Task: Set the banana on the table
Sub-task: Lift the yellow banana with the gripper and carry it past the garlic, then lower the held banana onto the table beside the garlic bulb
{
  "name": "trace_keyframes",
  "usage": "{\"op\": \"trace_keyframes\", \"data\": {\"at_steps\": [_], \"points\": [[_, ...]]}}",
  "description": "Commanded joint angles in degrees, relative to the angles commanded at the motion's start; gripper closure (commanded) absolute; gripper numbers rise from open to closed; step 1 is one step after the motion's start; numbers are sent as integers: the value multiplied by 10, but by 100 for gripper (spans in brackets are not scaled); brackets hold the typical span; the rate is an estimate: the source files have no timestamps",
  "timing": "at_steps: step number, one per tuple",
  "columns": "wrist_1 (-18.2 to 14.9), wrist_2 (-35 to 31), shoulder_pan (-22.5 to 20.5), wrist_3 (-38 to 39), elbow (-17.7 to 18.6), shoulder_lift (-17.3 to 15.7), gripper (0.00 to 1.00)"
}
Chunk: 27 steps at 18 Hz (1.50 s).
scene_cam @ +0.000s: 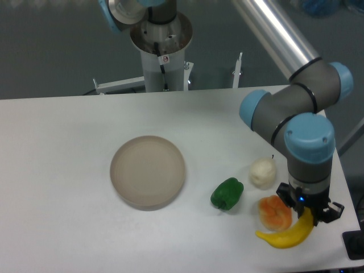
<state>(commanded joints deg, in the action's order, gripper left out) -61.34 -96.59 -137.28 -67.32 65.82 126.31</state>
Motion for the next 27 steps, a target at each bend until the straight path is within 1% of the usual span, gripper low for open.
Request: {"op": "trace_keyframes", "data": {"at_steps": [2, 4, 7, 10, 12, 14, 16, 18, 22, 24, 26, 27], "points": [[-2, 7, -11, -12, 34, -22, 67], [-2, 18, -18, -42, 65, -47, 67], [-2, 20, -32, -69, 125, -90, 67], [-2, 19, -37, -86, 163, -121, 67], [0, 20, -48, -101, 196, -140, 67], [3, 19, -54, -131, 229, -160, 67], [9, 19, -66, -161, 273, -185, 67], [8, 24, -83, -197, 307, -210, 67], [10, 29, -107, -250, 368, -238, 67], [10, 39, -124, -292, 382, -240, 67], [10, 47, -135, -311, 403, -239, 67], [17, 49, -140, -322, 411, -239, 67]]}}
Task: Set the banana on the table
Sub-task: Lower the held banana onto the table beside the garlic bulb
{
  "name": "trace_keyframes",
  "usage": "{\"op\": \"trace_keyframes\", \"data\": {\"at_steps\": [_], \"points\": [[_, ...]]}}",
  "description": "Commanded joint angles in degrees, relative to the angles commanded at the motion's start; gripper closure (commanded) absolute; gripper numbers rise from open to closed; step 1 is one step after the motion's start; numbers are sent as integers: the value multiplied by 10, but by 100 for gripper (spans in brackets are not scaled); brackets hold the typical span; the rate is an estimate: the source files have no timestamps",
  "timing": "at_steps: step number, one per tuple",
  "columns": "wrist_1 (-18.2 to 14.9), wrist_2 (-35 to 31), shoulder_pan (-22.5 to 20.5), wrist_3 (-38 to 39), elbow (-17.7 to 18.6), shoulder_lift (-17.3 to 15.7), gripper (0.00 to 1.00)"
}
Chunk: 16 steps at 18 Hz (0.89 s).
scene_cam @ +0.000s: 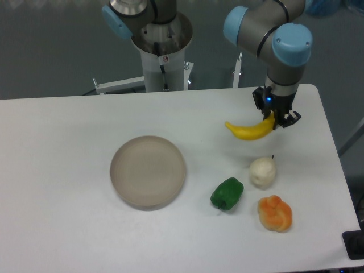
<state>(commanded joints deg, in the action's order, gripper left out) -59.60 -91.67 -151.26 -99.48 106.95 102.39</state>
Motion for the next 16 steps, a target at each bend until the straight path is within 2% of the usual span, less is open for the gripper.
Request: {"op": "trace_keyframes", "data": {"at_steps": [3, 8, 11, 16], "points": [[27, 16, -8, -21, 20, 1, 67], [30, 23, -4, 7, 33, 14, 67], [35, 26, -4, 43, 33, 36, 67], [79, 25, -2, 53, 41, 65, 67]]}}
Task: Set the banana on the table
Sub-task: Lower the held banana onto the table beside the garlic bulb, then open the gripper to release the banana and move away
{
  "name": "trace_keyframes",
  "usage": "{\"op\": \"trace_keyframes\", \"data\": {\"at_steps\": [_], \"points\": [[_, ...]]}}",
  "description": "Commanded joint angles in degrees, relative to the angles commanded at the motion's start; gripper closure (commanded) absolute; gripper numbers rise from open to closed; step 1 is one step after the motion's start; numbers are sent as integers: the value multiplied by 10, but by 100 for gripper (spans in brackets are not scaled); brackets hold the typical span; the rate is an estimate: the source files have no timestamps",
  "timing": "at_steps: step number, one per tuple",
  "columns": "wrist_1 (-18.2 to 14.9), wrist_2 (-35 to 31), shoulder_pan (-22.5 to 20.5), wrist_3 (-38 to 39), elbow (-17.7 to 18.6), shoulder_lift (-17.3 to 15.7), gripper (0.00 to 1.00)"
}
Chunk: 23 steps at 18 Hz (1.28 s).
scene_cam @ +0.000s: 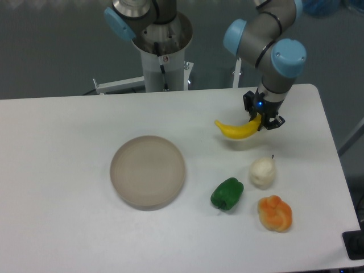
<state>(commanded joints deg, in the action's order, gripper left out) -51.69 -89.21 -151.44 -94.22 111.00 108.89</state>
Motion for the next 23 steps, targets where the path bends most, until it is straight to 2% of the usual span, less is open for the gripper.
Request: {"op": "trace_keyframes", "data": {"at_steps": [9, 17, 21, 23], "points": [[19, -4, 3, -8, -6, 27, 67], [21, -4, 4, -8, -8, 31, 66], [21, -4, 3, -8, -9, 30, 57], [21, -4, 3, -8, -11, 29, 43]]}}
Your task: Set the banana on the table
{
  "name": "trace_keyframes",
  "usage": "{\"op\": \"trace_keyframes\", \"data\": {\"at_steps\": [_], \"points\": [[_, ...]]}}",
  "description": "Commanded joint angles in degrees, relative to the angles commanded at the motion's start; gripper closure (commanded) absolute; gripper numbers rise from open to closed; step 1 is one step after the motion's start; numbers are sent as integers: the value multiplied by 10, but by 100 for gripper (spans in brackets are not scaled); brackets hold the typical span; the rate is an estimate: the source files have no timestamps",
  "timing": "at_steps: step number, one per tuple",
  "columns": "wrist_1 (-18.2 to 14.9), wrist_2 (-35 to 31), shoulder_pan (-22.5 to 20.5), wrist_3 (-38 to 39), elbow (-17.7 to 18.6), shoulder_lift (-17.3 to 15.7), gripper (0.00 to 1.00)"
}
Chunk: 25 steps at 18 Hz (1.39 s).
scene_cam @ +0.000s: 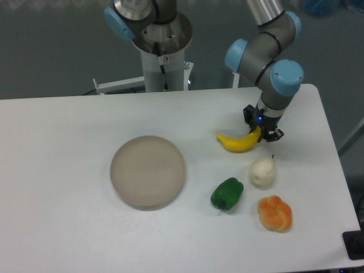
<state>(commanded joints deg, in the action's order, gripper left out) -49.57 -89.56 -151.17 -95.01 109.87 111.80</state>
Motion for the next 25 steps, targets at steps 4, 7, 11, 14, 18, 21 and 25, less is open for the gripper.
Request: {"op": "trace_keyframes", "data": {"at_steps": [4, 7, 11, 14, 18, 21, 25], "points": [[-2, 1, -3, -1, -18, -7, 15], [-4, 3, 0, 1, -37, -16, 4], [-4, 5, 7, 9, -75, -18, 1], [-4, 4, 17, 18, -105, -18, 0], [-4, 4, 30, 56, -148, -5, 0], [-4, -1, 43, 77, -166, 5, 0], [-4, -4, 62, 116, -207, 32, 0]]}}
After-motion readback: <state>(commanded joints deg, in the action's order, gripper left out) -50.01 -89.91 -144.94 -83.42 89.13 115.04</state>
